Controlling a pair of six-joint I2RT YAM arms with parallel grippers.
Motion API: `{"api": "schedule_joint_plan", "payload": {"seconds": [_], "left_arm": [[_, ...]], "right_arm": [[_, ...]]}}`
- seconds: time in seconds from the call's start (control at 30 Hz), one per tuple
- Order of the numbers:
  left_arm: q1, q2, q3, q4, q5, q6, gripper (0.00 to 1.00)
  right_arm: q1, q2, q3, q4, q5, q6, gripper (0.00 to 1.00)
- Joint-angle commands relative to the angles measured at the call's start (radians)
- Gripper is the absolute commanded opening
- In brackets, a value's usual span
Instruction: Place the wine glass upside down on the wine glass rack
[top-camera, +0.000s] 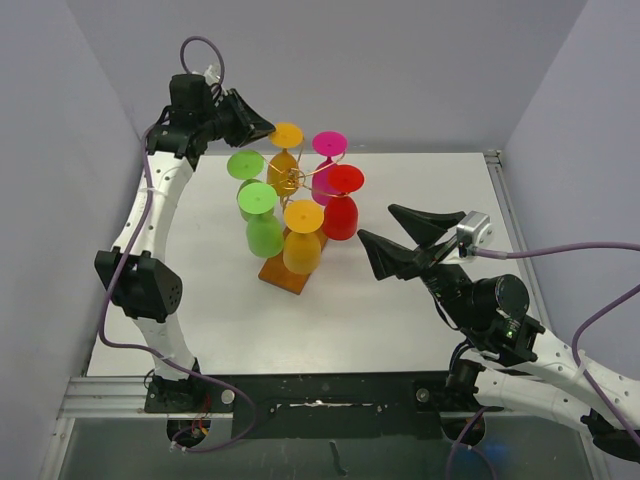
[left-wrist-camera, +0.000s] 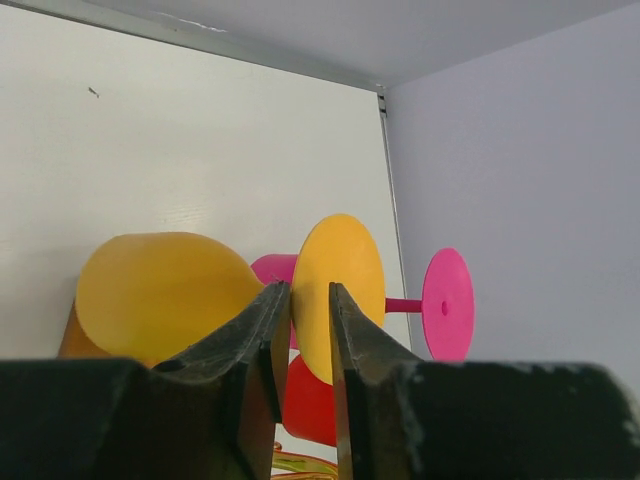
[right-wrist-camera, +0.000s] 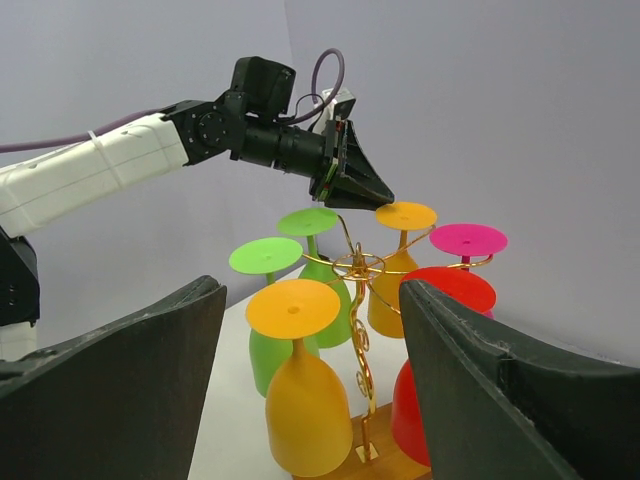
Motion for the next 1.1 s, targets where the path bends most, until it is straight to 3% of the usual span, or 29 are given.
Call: {"api": "schedule_joint_plan", "payload": {"seconds": [0.0, 0.37, 0.63, 0.77, 0.87, 1.07], "left_arm": [[0.006, -0.022, 0.076, 0.001, -0.006, 0.072, 0.20], [0.039, -0.016, 0.179, -0.055, -0.087, 0.204, 0.31], [0.070, -0.132, 0.169, -0.045, -0.212, 0.340, 0.40], [0.094, -0.286, 0.028, 0.001, -0.238, 0.414, 0.42], [0.094, -0.497, -0.234, 0.133, -0.305, 0.447, 0.48], [0.096, -0.846, -0.616, 0.240, -0.421, 0.485, 0.53]], "right_arm": [[-0.003, 0.002, 0.011, 0.060, 0.009, 0.010, 0.71], [-0.003, 0.021, 0.053, -0.029, 0.080, 0.051, 0.73], [-0.004, 0.077, 0.125, -0.281, 0.358, 0.140, 0.79], [-0.016, 0.093, 0.146, -0.448, 0.443, 0.209, 0.83], [-0.036, 0.112, 0.184, -0.608, 0.510, 0.285, 0.85], [-0.065, 0.084, 0.176, -0.695, 0.543, 0.343, 0.94]]}}
